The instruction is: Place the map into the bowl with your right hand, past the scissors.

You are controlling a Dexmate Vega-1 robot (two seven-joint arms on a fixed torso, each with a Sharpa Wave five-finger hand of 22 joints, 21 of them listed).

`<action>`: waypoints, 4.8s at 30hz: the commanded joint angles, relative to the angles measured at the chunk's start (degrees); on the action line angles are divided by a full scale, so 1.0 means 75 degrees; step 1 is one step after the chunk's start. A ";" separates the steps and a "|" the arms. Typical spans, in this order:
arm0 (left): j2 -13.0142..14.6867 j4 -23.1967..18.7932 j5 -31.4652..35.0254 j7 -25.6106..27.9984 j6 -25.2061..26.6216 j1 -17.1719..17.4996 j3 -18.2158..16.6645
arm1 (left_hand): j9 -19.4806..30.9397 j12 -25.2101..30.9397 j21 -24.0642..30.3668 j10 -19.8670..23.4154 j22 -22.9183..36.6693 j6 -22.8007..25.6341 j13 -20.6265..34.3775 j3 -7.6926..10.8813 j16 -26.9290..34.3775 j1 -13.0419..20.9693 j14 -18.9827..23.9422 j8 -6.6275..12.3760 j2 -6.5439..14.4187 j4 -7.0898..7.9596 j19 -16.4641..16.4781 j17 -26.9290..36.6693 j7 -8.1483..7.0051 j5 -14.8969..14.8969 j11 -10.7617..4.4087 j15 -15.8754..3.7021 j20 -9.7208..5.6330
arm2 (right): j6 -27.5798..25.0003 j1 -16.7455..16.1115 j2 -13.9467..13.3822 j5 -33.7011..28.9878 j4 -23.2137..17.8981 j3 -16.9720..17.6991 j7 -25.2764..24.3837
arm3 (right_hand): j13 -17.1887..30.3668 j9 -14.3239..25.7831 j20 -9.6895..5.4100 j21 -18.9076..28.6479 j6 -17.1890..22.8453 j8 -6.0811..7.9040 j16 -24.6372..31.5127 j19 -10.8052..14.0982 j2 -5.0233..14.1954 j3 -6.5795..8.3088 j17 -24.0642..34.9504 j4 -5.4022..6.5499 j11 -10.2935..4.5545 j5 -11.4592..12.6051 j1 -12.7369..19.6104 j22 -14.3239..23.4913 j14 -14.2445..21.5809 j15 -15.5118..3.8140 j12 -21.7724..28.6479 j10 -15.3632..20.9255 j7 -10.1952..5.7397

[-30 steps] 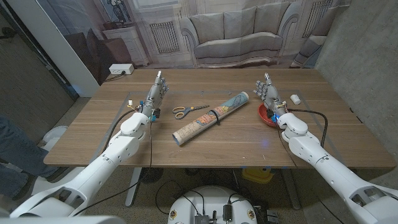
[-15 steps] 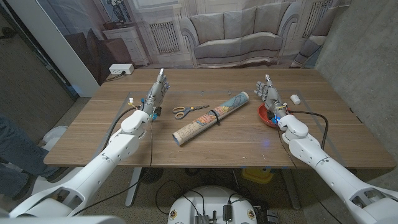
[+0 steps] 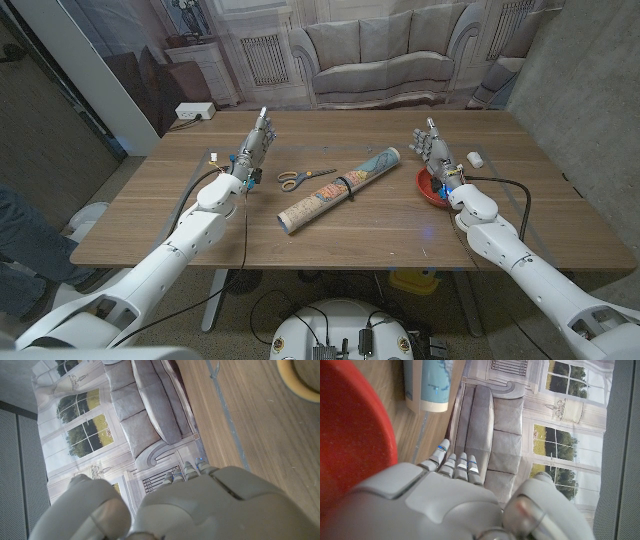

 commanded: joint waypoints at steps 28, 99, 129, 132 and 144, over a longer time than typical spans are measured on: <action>0.0095 -0.0128 -0.0161 -0.0165 0.0043 0.0035 -0.0074 | 0.0035 0.0137 0.0086 0.0261 0.0044 0.0292 0.0020 0.0000 0.0065 0.0143 0.0082 0.0100 0.0107 -0.0067 0.0132 0.0015 0.0037 0.0093 0.0015 0.0016 -0.0215 | 0.0663 0.0037 -0.0359 -0.0650 -0.0832 -0.0146 0.0373 | 0.0015 0.0014 -0.0345 -0.0130 0.0133 0.0043 0.0021 0.0171 0.0069 -0.0008 0.0016 -0.0077 0.0024 0.0066 0.0085 0.0045 0.0123 -0.0039 0.0054 0.0131 -0.0077; 0.0402 -0.0392 -0.0370 -0.0185 0.0107 0.0330 -0.0332 | 0.0040 0.0165 0.0068 0.0663 0.0039 0.0733 0.0023 -0.0131 0.0061 0.0259 0.0474 0.0127 0.0207 -0.0119 0.0277 0.0017 0.0091 0.0127 0.0098 0.0098 -0.0393 | 0.1355 -0.0111 -0.0516 -0.2038 -0.1598 -0.0567 0.0299 | 0.0008 0.0015 -0.0422 -0.0404 0.0434 0.0079 0.0020 0.0427 0.0109 -0.0035 0.0000 -0.0235 -0.0110 0.0097 0.0322 0.0054 0.0337 -0.0240 0.0085 0.0374 -0.0211; 0.0329 -0.0550 -0.0315 0.0138 0.0034 0.0485 -0.0386 | 0.0043 0.0144 0.0103 0.0773 0.0042 0.0857 0.0022 -0.0198 0.0052 0.0324 0.0622 0.0114 0.0244 -0.0147 0.0463 0.0023 0.0132 0.0138 0.0119 0.0117 -0.0379 | 0.1801 -0.0134 -0.0679 -0.2882 -0.1706 -0.0552 0.0051 | 0.0008 0.0018 -0.0439 -0.0501 0.0479 0.0064 0.0017 0.0543 0.0126 -0.0059 0.0004 -0.0269 -0.0163 0.0108 0.0369 0.0056 0.0409 -0.0295 0.0081 0.0433 -0.0253; 0.0398 -0.0652 -0.0338 0.0133 0.0100 0.0521 -0.0408 | 0.0043 0.0142 0.0097 0.0780 0.0042 0.0867 0.0023 -0.0202 0.0045 0.0331 0.0614 0.0113 0.0248 -0.0150 0.0456 0.0023 0.0132 0.0140 0.0114 0.0114 -0.0379 | 0.1765 -0.0226 -0.0733 -0.3087 -0.1854 -0.0518 -0.0090 | 0.0008 0.0018 -0.0439 -0.0508 0.0483 0.0064 0.0015 0.0550 0.0128 -0.0060 0.0004 -0.0271 -0.0162 0.0110 0.0373 0.0056 0.0409 -0.0289 0.0079 0.0432 -0.0264; 0.0581 -0.0750 -0.0351 -0.0007 0.0299 0.0441 -0.0410 | 0.0044 0.0128 0.0085 0.0787 0.0043 0.0864 0.0023 -0.0218 0.0035 0.0352 0.0621 0.0097 0.0263 -0.0157 0.0448 0.0024 0.0127 0.0143 0.0111 0.0111 -0.0355 | 0.1982 -0.0165 -0.0590 -0.3898 -0.1766 -0.0635 -0.0466 | 0.0008 0.0019 -0.0462 -0.0548 0.0511 0.0063 0.0018 0.0611 0.0140 -0.0064 0.0003 -0.0293 -0.0243 0.0122 0.0409 0.0057 0.0454 -0.0337 0.0080 0.0464 -0.0300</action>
